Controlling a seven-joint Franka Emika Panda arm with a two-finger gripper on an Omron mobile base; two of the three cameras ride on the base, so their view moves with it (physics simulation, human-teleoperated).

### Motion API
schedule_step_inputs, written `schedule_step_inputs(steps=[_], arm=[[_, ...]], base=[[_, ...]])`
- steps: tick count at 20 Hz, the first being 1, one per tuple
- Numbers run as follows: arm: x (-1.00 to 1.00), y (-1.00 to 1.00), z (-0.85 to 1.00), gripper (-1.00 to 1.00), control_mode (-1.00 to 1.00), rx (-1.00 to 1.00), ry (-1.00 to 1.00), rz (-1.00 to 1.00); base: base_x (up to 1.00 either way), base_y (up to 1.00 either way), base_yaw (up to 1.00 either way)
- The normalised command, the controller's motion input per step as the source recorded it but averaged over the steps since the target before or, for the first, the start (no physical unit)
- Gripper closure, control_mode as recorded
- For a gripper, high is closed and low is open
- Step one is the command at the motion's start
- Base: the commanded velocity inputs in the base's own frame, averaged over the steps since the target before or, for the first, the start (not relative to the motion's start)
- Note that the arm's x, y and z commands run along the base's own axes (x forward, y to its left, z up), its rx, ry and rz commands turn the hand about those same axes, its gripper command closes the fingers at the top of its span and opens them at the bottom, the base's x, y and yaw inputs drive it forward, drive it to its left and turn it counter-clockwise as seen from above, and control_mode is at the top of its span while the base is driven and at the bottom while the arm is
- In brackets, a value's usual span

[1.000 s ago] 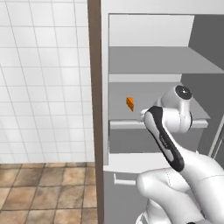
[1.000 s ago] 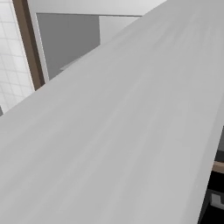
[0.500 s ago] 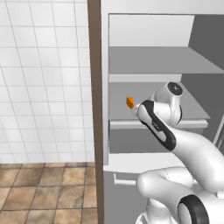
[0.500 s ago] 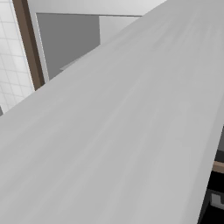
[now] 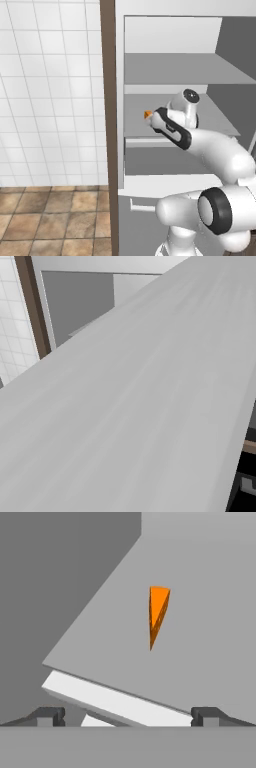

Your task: Take the cheese, steak, and potato from the fridge and place them on the plate on the dining counter to create an appetizer plate.

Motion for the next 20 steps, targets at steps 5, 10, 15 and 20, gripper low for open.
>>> schedule_step_inputs(steps=[5,10,15,20], arm=[[0.32,-0.01,-0.15,-1.00,-1.00,0.00,-0.05,0.00],[0.24,-0.06,-0.23,-1.00,-1.00,0.00,-0.07,0.00],[0.32,-0.05,-0.12,-1.00,-1.00,0.00,-0.04,0.00],[0.47,-0.03,-0.06,-1.00,-1.00,0.00,0.00,0.00]], base=[[0.00,0.00,0.00],[0.00,0.00,0.00],[0.00,0.00,0.00],[0.00,0.00,0.00]])
